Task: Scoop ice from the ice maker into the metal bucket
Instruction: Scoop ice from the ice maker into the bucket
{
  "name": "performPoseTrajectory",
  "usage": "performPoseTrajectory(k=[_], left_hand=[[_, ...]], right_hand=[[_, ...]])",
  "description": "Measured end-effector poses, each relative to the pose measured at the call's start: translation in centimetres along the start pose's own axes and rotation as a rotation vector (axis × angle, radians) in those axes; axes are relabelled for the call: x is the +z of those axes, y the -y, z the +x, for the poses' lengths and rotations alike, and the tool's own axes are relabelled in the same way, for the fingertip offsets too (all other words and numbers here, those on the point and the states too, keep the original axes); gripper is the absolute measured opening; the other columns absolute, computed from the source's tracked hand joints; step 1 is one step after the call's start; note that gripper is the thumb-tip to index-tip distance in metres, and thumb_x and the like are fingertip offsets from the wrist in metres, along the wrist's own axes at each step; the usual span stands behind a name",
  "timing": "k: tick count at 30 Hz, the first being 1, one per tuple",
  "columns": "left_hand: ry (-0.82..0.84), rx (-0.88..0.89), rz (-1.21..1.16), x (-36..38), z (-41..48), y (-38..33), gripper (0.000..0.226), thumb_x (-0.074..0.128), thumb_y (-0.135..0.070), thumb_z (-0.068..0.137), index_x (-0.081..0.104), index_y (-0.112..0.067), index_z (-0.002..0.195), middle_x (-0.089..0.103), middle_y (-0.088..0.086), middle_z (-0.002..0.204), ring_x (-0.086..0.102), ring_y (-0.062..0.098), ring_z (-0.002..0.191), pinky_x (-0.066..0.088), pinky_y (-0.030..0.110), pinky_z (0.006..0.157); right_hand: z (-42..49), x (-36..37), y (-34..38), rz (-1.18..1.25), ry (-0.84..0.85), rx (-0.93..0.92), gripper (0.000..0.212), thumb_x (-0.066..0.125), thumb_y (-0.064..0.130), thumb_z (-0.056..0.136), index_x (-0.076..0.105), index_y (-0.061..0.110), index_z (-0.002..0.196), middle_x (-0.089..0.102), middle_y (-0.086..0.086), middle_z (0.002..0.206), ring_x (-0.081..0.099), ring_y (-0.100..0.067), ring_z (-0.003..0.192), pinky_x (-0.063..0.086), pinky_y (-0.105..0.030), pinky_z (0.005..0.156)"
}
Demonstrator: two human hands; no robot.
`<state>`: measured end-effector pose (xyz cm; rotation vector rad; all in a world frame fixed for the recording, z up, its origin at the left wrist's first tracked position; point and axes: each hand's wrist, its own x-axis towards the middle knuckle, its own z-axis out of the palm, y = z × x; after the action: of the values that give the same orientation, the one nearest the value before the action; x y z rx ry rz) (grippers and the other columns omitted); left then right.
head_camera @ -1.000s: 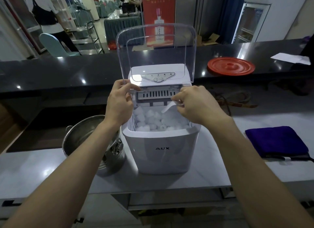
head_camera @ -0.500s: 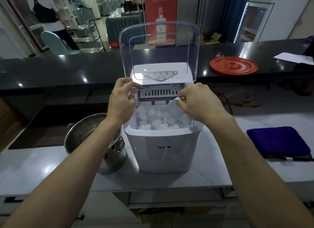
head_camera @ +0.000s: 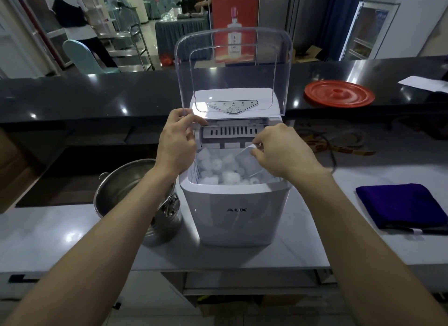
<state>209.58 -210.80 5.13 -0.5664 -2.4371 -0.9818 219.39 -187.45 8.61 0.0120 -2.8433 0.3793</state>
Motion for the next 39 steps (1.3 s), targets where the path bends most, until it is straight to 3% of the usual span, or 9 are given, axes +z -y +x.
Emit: performPoseTrajectory(k=[10,17,22,24,30,35,39], left_hand=[[-0.016,-0.006,0.006,0.2,0.0,-0.1,0.038,0.052,0.001,0.105,0.077,-0.026,0.112,0.051,-0.004,0.144,0.050,0.008,0.130,0.046,0.013,0.099],[-0.008,-0.019,0.025,0.1,0.1,-0.2,0.040,0.051,0.004,0.103,0.077,-0.024,0.111,0.051,-0.002,0.143,0.055,0.014,0.130,0.043,0.006,0.094],[-0.006,-0.013,0.025,0.2,0.1,0.0,0.038,0.053,0.002,0.104,0.076,-0.026,0.112,0.051,-0.003,0.144,0.055,0.012,0.128,0.050,0.018,0.099],[-0.006,-0.014,0.032,0.1,0.0,-0.1,0.038,0.053,0.002,0.104,0.076,-0.026,0.112,0.051,-0.003,0.145,0.053,0.011,0.128,0.048,0.015,0.097],[0.006,-0.020,0.033,0.0,-0.1,-0.3,0.035,0.053,0.001,0.105,0.077,-0.022,0.114,0.050,-0.001,0.146,0.054,0.018,0.133,0.042,0.007,0.094],[0.005,-0.011,0.024,0.0,0.0,0.0,0.036,0.053,0.001,0.104,0.077,-0.024,0.113,0.050,-0.002,0.146,0.054,0.018,0.133,0.051,0.020,0.101],[0.011,-0.013,0.020,0.0,-0.1,-0.2,0.034,0.053,0.001,0.105,0.077,-0.021,0.114,0.051,0.002,0.147,0.054,0.023,0.136,0.055,0.030,0.105]], right_hand=[[1.4,1.3,0.3,0.090,0.011,0.113,0.020,0.073,0.028,0.095,0.079,0.010,0.091,0.074,-0.007,0.086,0.068,-0.024,0.079,0.062,-0.037,0.072],[2.0,2.4,0.8,0.159,0.077,0.225,0.009,0.071,0.016,0.088,0.075,0.008,0.085,0.072,-0.006,0.083,0.068,-0.023,0.077,0.065,-0.044,0.072],[2.6,2.4,1.1,0.161,0.093,0.255,0.007,0.071,0.015,0.087,0.075,0.010,0.088,0.073,-0.005,0.085,0.068,-0.022,0.078,0.064,-0.043,0.072],[2.6,2.3,1.1,0.149,0.103,0.261,0.006,0.070,0.016,0.087,0.074,0.011,0.087,0.072,-0.005,0.085,0.068,-0.023,0.079,0.063,-0.041,0.071],[2.5,2.1,1.3,0.146,0.122,0.298,0.013,0.069,0.012,0.089,0.064,0.009,0.077,0.064,-0.006,0.076,0.061,-0.022,0.070,0.042,-0.029,0.051],[2.7,1.5,1.8,0.184,0.133,0.325,0.009,0.067,0.016,0.094,0.060,0.012,0.091,0.062,-0.005,0.087,0.060,-0.024,0.079,0.049,-0.033,0.063],[2.8,2.2,1.7,0.210,0.087,0.327,0.010,0.063,0.016,0.096,0.062,0.011,0.087,0.069,-0.009,0.095,0.064,-0.028,0.083,0.054,-0.035,0.066]])
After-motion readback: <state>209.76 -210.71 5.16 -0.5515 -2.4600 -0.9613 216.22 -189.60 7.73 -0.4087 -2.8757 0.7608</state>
